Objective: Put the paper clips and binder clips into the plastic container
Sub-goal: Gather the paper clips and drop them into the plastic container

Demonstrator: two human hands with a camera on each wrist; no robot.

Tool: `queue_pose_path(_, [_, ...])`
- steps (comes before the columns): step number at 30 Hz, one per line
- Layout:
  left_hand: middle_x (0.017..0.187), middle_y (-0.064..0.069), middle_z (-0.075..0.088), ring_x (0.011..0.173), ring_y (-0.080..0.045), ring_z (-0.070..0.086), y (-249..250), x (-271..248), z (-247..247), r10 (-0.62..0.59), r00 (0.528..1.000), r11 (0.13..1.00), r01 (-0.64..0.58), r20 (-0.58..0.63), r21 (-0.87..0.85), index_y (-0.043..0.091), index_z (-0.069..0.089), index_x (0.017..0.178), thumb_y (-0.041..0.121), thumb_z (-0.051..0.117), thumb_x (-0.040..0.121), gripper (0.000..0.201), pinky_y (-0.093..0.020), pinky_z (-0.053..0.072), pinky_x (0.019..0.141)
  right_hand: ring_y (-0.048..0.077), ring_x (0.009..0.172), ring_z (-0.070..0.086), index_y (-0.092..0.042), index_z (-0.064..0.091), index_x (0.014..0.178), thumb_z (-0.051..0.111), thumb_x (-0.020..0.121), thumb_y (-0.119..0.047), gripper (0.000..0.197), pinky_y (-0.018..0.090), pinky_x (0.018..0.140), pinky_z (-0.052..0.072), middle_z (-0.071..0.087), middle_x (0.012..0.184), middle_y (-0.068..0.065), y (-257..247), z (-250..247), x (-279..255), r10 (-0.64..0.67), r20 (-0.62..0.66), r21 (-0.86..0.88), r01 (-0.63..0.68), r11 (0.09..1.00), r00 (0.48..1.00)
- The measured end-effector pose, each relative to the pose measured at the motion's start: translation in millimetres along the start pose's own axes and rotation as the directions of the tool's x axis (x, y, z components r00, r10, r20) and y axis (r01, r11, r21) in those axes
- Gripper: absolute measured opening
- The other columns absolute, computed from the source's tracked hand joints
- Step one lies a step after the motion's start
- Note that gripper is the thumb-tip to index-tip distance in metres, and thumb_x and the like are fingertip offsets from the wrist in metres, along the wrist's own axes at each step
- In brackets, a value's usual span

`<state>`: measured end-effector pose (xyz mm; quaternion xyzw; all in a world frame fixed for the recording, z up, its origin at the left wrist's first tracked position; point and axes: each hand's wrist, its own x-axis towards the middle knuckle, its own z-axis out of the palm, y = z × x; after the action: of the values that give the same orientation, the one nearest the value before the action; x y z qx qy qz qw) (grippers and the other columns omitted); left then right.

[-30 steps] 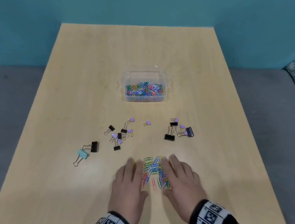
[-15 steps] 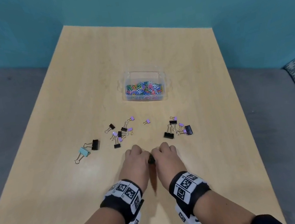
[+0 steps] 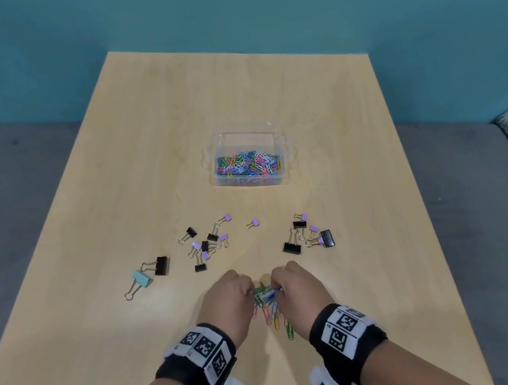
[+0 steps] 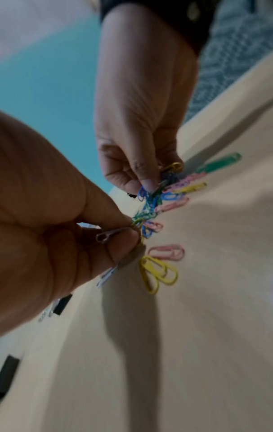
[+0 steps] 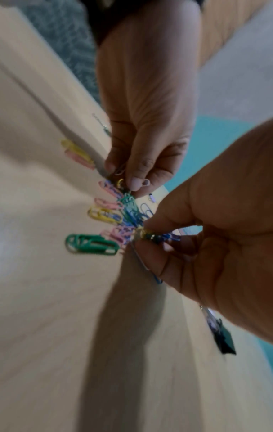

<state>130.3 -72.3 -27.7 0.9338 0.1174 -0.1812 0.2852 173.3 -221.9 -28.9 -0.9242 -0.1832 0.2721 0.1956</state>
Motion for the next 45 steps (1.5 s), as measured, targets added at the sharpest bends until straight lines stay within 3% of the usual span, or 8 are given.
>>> queue_pose_path(7, [0.06,0.0,0.063,0.054,-0.015,0.061,2.4,-5.7,-38.1,-0.157,0.97,0.741,0.239,0.184,-0.628,0.017,0.069,0.064,0.0,0.066,0.077,0.022,-0.036,0.057,0.06,0.015,0.054,0.052,-0.019,0.059,0.069,0.054,0.073,-0.001,0.02,0.026,0.051,0.043,0.056,0.066,-0.001,-1.8,-34.6,-9.1,0.115,0.093,0.534,-0.147,0.832,0.989])
queue_pose_path(12, [0.055,-0.002,0.061,0.05,-0.017,0.058,24.6,52.1,-101.0,-0.141,0.99,0.664,0.107,0.017,-0.74,0.009,0.07,0.067,-0.01,0.062,0.076,0.022,-0.022,0.045,0.05,0.014,0.044,0.051,-0.011,0.059,0.067,0.06,0.078,0.012,0.025,0.02,0.043,0.042,0.054,0.056,0.002,-20.4,-110.7,41.2,0.072,-0.042,0.741,-0.017,0.672,0.997])
queue_pose_path(21, [0.064,-0.003,0.064,0.053,-0.017,0.063,51.1,168.7,-148.3,-0.134,0.963,0.798,-0.036,-0.235,-0.601,0.01,0.071,0.081,0.005,0.067,0.079,0.006,-0.035,0.058,0.067,0.021,0.051,0.062,-0.018,0.062,0.073,0.067,0.077,-0.002,0.017,0.052,0.064,0.058,0.058,0.068,0.006,-37.8,-172.0,168.6,0.158,-0.197,0.595,-0.011,0.804,0.968])
queue_pose_path(28, [0.09,-0.002,0.069,0.078,-0.026,0.066,15.2,116.4,-136.4,-0.071,0.966,0.901,-0.044,-0.247,-0.432,0.018,0.07,0.098,0.018,0.064,0.083,0.016,-0.039,0.054,0.079,0.024,0.08,0.062,-0.016,0.066,0.095,0.06,0.083,-0.018,0.014,0.043,0.075,0.054,0.063,0.086,0.002,-9.5,-155.3,108.5,0.039,-0.291,0.31,0.056,0.949,0.956])
queue_pose_path(31, [0.064,0.004,0.065,0.058,-0.018,0.06,-7.8,43.7,-101.8,-0.007,0.999,0.843,0.03,0.046,-0.538,0.019,0.068,0.075,0.018,0.064,0.079,0.005,-0.032,0.054,0.059,0.005,0.064,0.054,-0.02,0.062,0.078,0.057,0.083,-0.014,0.01,0.027,0.064,0.045,0.06,0.07,-0.009,4.5,-112.1,31.4,-0.029,-0.077,0.275,0.049,0.96,0.997])
queue_pose_path(36, [0.064,0.011,0.062,0.061,-0.008,0.054,-40.1,-51.2,-29.4,0.107,0.852,0.837,0.201,0.512,-0.508,0.023,0.064,0.067,0.018,0.06,0.072,0.008,-0.03,0.051,0.066,0.002,0.067,0.05,-0.018,0.061,0.08,0.05,0.078,-0.021,0.011,0.029,0.072,0.045,0.055,0.069,-0.012,22.0,-26.6,-61.5,-0.102,0.398,0.214,0.016,0.977,0.912])
queue_pose_path(41, [0.073,0.013,0.064,0.066,-0.003,0.056,-29.9,-52.2,7.4,0.045,0.99,0.858,0.029,0.131,-0.513,0.034,0.063,0.079,0.023,0.061,0.075,0.012,-0.026,0.046,0.069,0.007,0.074,0.05,-0.018,0.064,0.088,0.052,0.082,-0.011,0.016,0.024,0.073,0.043,0.051,0.074,-0.014,-0.7,5.4,-54.1,-0.095,0.188,0.291,0.037,0.956,0.977])
queue_pose_path(45, [0.095,0.006,0.053,0.087,-0.014,0.056,-32.3,-44.4,2.2,-0.002,0.983,0.959,-0.05,-0.184,-0.279,0.03,0.062,0.089,0.016,0.069,0.078,0.02,-0.032,0.047,0.082,0.014,0.086,0.052,-0.023,0.061,0.096,0.054,0.082,-0.016,0.017,0.032,0.08,0.045,0.053,0.092,-0.007,3.3,9.5,-47.1,0.028,-0.08,0.266,-0.006,0.964,0.996])
